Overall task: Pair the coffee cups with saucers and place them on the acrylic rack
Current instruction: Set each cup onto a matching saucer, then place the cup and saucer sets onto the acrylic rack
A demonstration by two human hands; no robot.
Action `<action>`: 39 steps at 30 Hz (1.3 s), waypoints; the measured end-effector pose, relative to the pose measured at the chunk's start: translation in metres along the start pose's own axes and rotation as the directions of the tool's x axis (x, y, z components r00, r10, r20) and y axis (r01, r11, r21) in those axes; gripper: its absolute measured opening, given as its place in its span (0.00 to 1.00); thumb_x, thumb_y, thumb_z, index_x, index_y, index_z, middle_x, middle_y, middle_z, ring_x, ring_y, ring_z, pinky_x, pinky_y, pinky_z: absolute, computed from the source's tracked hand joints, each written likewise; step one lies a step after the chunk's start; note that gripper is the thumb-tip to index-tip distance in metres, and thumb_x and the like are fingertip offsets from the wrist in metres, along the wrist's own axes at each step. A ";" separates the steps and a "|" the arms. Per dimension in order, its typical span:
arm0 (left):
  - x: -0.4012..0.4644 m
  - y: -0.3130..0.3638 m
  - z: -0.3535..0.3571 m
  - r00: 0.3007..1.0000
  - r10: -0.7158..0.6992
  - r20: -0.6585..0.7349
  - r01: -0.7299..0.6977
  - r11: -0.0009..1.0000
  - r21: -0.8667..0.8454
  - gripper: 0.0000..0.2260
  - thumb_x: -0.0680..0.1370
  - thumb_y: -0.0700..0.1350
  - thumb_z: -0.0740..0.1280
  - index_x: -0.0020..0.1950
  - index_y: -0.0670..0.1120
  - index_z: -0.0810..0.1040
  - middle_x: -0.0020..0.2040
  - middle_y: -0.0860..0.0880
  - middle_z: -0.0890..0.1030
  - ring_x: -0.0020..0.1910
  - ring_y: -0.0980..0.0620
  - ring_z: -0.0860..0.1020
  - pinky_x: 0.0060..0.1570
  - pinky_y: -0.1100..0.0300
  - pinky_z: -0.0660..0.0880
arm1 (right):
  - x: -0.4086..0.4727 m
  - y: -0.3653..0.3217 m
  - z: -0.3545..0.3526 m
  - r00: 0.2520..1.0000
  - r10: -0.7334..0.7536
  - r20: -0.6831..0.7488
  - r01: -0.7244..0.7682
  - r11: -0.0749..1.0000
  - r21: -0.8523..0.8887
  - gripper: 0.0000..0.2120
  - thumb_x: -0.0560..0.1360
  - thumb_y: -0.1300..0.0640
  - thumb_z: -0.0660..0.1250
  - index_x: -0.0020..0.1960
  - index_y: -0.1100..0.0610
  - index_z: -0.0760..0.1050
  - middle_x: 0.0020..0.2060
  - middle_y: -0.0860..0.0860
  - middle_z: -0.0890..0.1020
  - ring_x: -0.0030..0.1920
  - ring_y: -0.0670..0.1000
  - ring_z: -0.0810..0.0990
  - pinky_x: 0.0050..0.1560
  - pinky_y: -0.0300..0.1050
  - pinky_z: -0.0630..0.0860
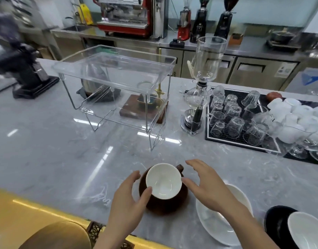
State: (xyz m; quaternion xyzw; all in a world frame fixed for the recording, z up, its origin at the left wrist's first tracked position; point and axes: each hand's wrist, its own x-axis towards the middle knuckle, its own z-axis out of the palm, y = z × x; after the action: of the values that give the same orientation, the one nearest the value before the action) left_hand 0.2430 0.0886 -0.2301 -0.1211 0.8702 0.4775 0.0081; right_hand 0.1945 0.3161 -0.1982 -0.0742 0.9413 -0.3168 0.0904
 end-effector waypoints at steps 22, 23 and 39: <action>0.026 -0.014 0.005 0.876 -0.408 0.256 0.478 0.803 -0.355 0.11 0.72 0.42 0.76 0.52 0.42 0.82 0.42 0.44 0.88 0.39 0.46 0.87 0.40 0.48 0.85 | 0.034 -0.010 0.006 0.867 0.349 0.357 -0.436 0.876 0.204 0.13 0.78 0.54 0.66 0.61 0.52 0.74 0.49 0.59 0.82 0.41 0.53 0.80 0.49 0.55 0.82; 0.027 -0.015 0.005 0.875 -0.409 0.259 0.480 0.802 -0.356 0.11 0.71 0.42 0.76 0.51 0.41 0.82 0.40 0.44 0.87 0.38 0.46 0.87 0.40 0.47 0.85 | 0.034 -0.011 0.007 0.867 0.347 0.358 -0.440 0.871 0.221 0.12 0.78 0.55 0.66 0.61 0.53 0.74 0.46 0.58 0.81 0.39 0.52 0.79 0.45 0.52 0.82; 0.020 0.025 -0.045 0.948 -0.233 0.215 0.311 0.819 -0.483 0.25 0.58 0.41 0.79 0.54 0.42 0.82 0.47 0.39 0.84 0.42 0.42 0.87 0.39 0.47 0.85 | 0.011 -0.039 -0.022 0.976 0.154 0.157 -0.212 0.850 0.482 0.15 0.76 0.58 0.70 0.60 0.45 0.76 0.52 0.58 0.81 0.46 0.58 0.84 0.53 0.58 0.83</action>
State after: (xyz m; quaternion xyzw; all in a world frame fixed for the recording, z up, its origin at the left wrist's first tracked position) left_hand 0.2221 0.0600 -0.1873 -0.2066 0.6830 0.6923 0.1078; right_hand 0.1822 0.2964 -0.1587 0.0239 0.8246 -0.5327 0.1887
